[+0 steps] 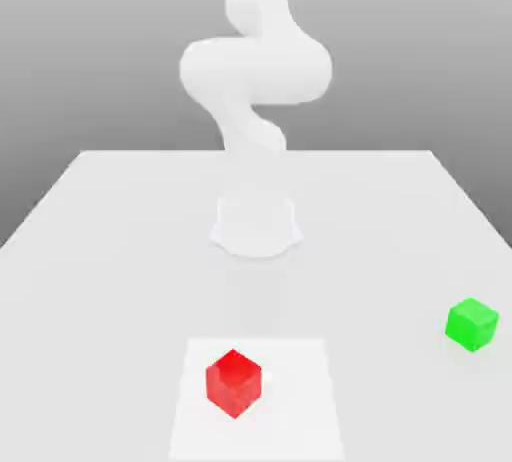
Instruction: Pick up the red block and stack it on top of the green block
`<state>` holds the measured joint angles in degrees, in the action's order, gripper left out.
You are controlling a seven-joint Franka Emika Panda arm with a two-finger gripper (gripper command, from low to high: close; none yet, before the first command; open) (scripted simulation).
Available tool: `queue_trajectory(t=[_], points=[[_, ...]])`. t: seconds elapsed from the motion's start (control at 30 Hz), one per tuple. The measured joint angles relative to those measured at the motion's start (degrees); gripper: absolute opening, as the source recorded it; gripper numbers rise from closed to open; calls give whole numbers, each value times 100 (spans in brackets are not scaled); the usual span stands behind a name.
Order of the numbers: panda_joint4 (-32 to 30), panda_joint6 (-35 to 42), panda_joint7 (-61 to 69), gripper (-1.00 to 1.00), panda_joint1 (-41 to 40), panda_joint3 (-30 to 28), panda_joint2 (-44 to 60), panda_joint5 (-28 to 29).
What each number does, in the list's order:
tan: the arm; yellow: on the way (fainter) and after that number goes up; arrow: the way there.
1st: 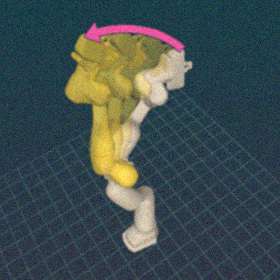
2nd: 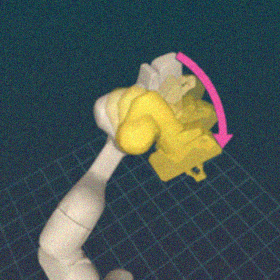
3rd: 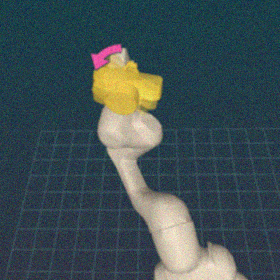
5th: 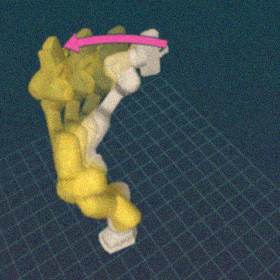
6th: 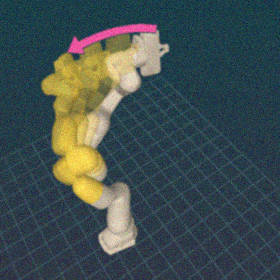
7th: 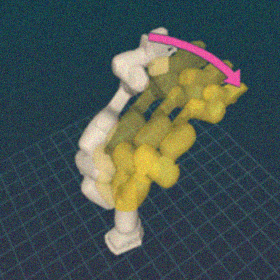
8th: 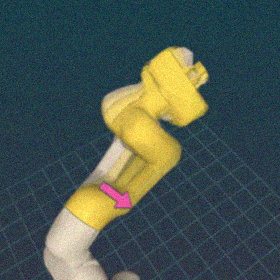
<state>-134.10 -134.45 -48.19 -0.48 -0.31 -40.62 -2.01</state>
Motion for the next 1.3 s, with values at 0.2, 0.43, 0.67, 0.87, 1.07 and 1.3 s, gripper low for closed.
queue_trajectory(t=[0.2, 0.43, 0.67, 0.87, 1.07, 1.3], points=[[-574, -668, -673, 0, -90, 1, 1301, -375], [-1225, -1430, -1642, 0, -256, 149, 2763, -513], [-1885, -2217, -3084, 0, -367, 99, 4185, 11], [-1866, -3187, -3424, 0, -330, 19, 5409, 210], [-1839, -3361, -3438, -100, -336, 26, 5605, 217], [-1964, -2641, -3439, -100, -346, 35, 4762, 222]])
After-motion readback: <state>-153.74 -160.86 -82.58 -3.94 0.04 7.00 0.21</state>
